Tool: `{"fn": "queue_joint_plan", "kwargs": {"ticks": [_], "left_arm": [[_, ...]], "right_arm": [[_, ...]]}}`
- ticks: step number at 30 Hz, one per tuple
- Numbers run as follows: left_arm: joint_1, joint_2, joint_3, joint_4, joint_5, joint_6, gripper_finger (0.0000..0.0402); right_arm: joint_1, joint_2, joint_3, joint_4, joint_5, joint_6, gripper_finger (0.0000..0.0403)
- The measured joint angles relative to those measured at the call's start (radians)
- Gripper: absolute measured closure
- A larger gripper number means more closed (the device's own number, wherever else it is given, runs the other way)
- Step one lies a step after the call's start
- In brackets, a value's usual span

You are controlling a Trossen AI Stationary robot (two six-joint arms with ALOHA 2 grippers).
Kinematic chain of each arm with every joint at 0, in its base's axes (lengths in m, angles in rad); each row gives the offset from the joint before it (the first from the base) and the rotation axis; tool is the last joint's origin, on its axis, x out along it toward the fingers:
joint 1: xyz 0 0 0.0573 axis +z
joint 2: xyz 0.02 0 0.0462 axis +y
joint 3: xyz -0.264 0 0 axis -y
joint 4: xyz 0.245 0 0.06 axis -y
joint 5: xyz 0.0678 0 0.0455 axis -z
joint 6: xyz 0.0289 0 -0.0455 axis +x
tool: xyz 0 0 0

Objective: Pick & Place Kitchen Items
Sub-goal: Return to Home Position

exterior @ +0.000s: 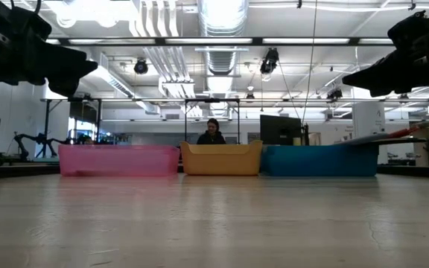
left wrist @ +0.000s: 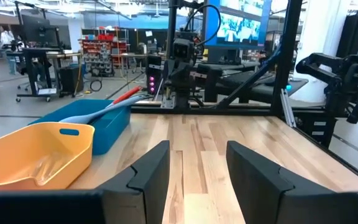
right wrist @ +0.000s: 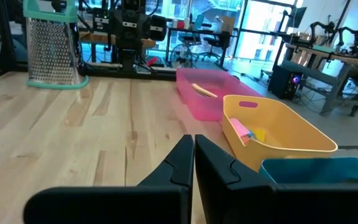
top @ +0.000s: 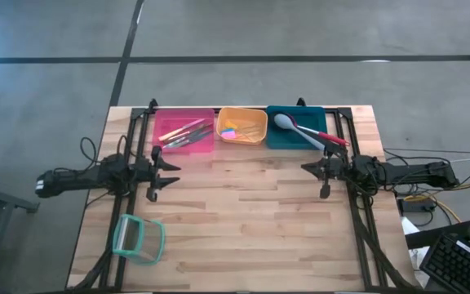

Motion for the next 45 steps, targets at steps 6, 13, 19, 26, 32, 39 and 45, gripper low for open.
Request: {"fn": "queue_joint_plan", "kwargs": {"ticks": [6,13,19,26,32,39,45], "left_arm": [[-0.002,0.000,0.000,0.000,0.002,0.000,0.0238],[-0.002,0.000,-0.001,0.002,0.005,0.000,0.0239],[-0.002,0.000,-0.002,0.003,0.005,0.000,0.0238],[-0.002,0.000,-0.001,0.003,0.005,0.000,0.0239],[-0.002,0.000,-0.001,0.003,0.006,0.000,0.0239],[-0.002,0.000,0.000,0.004,0.006,0.000,0.0239],[-0.002,0.000,0.000,0.004,0.006,0.000,0.0238]], "right_arm": [[0.000,0.000,0.000,0.000,0.000,0.000,0.0394],[0.000,0.000,0.000,0.000,0.000,0.000,0.0394],[0.000,0.000,0.000,0.000,0.000,0.000,0.0394],[0.000,0.000,0.000,0.000,0.000,0.000,0.0394],[-0.001,0.022,0.000,0.000,0.000,0.000,0.0394],[0.000,0.026,0.000,0.000,0.000,0.000,0.0394],[0.000,0.026,0.000,0.000,0.000,0.000,0.0394]]}}
